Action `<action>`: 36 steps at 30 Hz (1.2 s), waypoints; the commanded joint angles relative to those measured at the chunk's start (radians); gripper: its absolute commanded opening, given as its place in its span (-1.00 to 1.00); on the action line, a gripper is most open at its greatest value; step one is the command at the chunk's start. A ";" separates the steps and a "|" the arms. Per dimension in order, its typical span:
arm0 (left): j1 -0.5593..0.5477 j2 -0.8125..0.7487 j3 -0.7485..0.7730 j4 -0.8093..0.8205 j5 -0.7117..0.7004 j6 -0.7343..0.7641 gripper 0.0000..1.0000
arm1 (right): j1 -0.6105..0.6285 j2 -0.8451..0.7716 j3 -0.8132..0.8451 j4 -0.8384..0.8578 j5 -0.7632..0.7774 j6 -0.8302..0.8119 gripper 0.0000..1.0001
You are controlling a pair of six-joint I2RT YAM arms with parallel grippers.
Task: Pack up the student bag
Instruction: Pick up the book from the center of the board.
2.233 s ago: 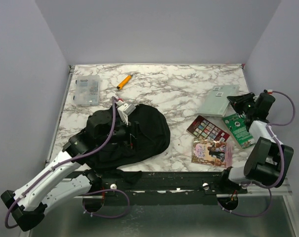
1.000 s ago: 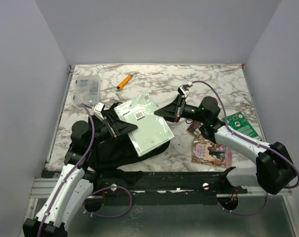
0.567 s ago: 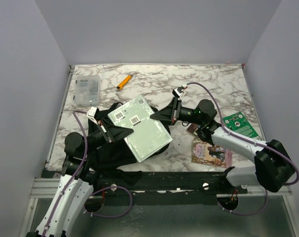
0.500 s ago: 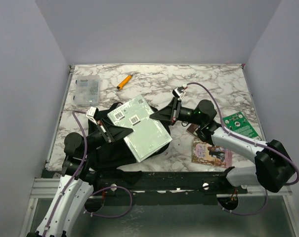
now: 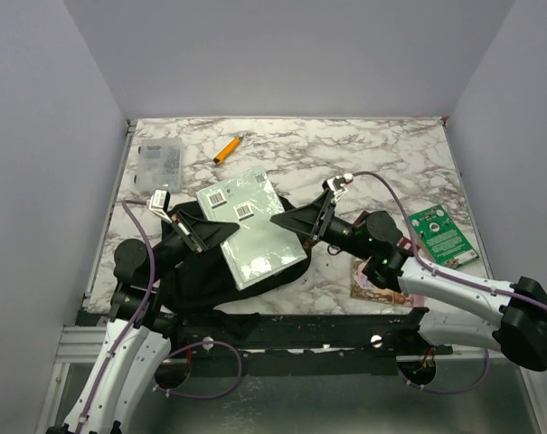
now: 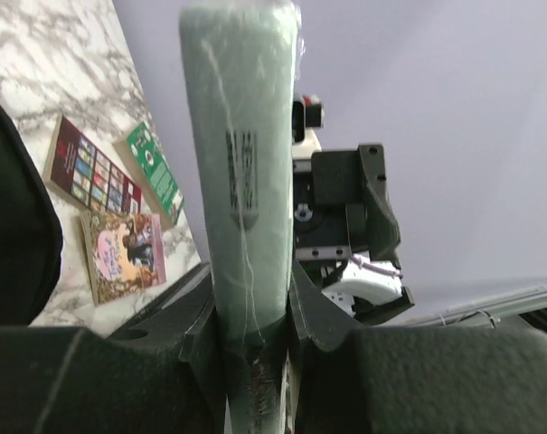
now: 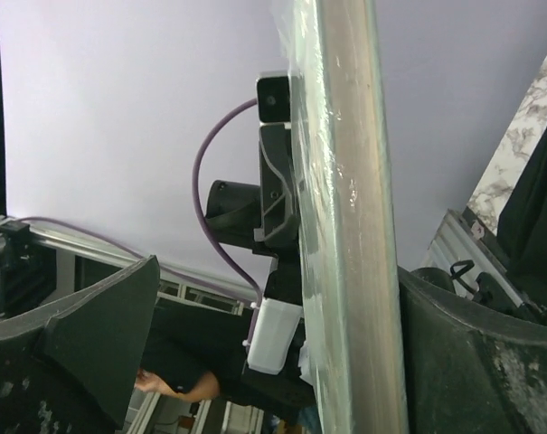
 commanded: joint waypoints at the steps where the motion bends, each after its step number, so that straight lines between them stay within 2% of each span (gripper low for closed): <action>1: 0.002 -0.008 0.065 0.099 -0.121 0.018 -1.00 | 0.115 -0.010 -0.038 0.032 0.207 -0.015 1.00; 5: 0.002 -0.017 0.065 0.099 -0.175 0.031 -1.00 | 0.200 -0.029 -0.111 0.124 0.373 0.001 1.00; 9: 0.002 -0.017 0.068 0.102 -0.218 0.035 -1.00 | 0.258 -0.039 -0.125 0.136 0.466 0.001 1.00; 14: 0.002 -0.026 0.081 0.103 -0.270 0.021 -1.00 | 0.263 -0.102 -0.127 -0.026 0.555 0.006 1.00; 17: 0.002 -0.025 0.091 0.105 -0.323 -0.004 -1.00 | 0.285 -0.106 -0.147 -0.015 0.601 0.042 1.00; 22: 0.002 0.023 0.114 0.146 -0.338 -0.042 -1.00 | 0.329 0.008 -0.090 0.063 0.593 0.055 0.78; 27: 0.002 0.039 0.104 0.181 -0.344 -0.075 -1.00 | 0.393 0.143 -0.040 0.223 0.649 0.060 0.53; 31: 0.000 0.028 0.063 0.204 -0.359 -0.110 -1.00 | 0.449 0.220 -0.034 0.373 0.749 0.048 0.47; 36: -0.001 0.018 0.015 0.237 -0.385 -0.151 -1.00 | 0.503 0.285 0.007 0.443 0.855 0.009 0.44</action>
